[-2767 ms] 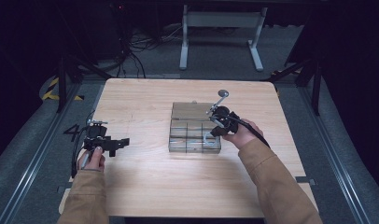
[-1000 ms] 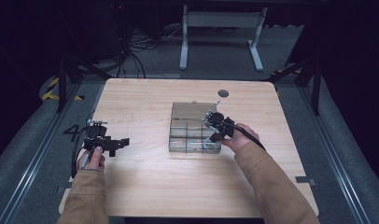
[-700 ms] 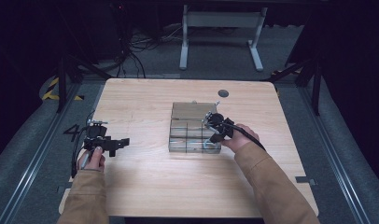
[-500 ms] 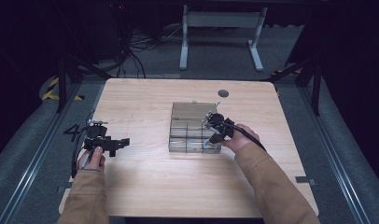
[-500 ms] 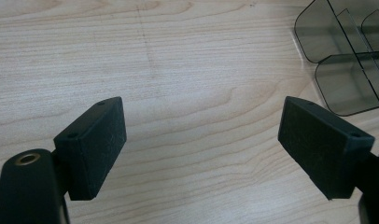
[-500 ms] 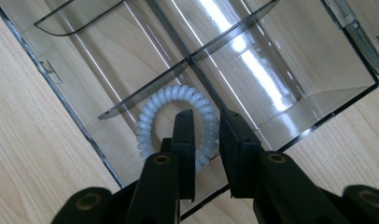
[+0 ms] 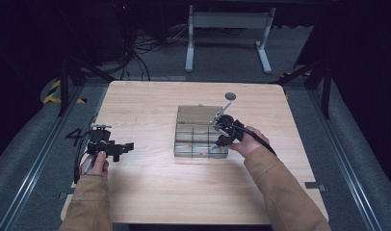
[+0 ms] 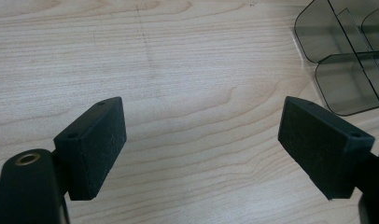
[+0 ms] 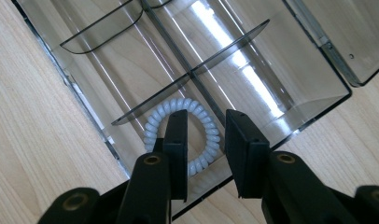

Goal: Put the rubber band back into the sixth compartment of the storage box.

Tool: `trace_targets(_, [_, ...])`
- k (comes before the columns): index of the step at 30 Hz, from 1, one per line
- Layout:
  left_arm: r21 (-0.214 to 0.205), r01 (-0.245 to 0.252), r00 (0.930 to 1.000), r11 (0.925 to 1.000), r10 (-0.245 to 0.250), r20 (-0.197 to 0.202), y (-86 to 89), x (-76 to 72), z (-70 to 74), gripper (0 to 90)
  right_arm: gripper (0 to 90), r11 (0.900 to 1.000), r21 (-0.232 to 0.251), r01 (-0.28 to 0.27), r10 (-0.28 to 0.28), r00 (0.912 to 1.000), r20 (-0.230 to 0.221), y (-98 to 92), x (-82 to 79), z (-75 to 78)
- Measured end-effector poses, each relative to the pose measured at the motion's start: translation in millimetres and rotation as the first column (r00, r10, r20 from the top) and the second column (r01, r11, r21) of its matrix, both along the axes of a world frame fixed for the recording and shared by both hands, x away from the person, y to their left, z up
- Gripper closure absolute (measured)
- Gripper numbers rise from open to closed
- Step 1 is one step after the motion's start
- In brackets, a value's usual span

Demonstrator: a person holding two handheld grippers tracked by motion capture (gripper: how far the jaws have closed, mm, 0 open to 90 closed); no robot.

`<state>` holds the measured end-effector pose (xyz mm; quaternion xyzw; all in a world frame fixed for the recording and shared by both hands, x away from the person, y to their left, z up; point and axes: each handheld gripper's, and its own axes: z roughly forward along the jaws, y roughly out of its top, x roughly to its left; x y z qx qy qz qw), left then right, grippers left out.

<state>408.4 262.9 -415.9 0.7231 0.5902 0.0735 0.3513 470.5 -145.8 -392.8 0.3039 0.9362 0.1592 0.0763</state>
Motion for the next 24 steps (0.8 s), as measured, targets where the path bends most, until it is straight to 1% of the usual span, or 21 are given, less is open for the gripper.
trace_targets(5, [0.000,0.001,1.0000,1.0000,-0.001,0.002,-0.2,0.5,-0.1,15.9,70.4,0.9999,0.015,-0.001,0.001,0.9998,0.018,-3.4,-1.7,5.3])
trace_targets(7, [-0.002,0.001,1.0000,1.0000,-0.001,0.001,-0.8,0.7,-0.3,15.9,70.1,0.9993,0.038,0.002,-0.004,0.9994,0.033,-7.3,-4.7,12.1])
trace_targets(15, [-0.001,0.003,1.0000,1.0000,-0.003,-0.003,0.0,-0.1,-0.7,15.9,69.2,0.9970,0.076,0.013,-0.018,0.9976,0.067,-19.6,-12.6,27.3])
trace_targets(16, [-0.001,0.003,1.0000,1.0000,-0.003,-0.002,0.0,0.0,-0.7,15.9,69.2,0.9970,0.076,0.013,-0.018,0.9976,0.067,-19.6,-12.6,27.3])
trace_targets(17, [-0.001,0.002,1.0000,1.0000,-0.002,-0.003,-0.3,0.0,-0.6,15.9,68.6,0.9959,0.088,0.020,-0.026,0.9970,0.073,-22.9,-15.0,30.8])
trace_targets(19, [-0.002,0.003,1.0000,1.0000,-0.003,-0.002,-0.8,0.2,-0.7,15.9,68.3,0.9951,0.096,0.023,-0.030,0.9966,0.076,-26.5,-17.5,33.9])
trace_targets(24, [0.001,0.002,1.0000,1.0000,-0.002,-0.003,-1.4,0.3,-0.8,15.9,67.6,0.9937,0.107,0.031,-0.040,0.9957,0.083,-34.3,-22.3,38.6])
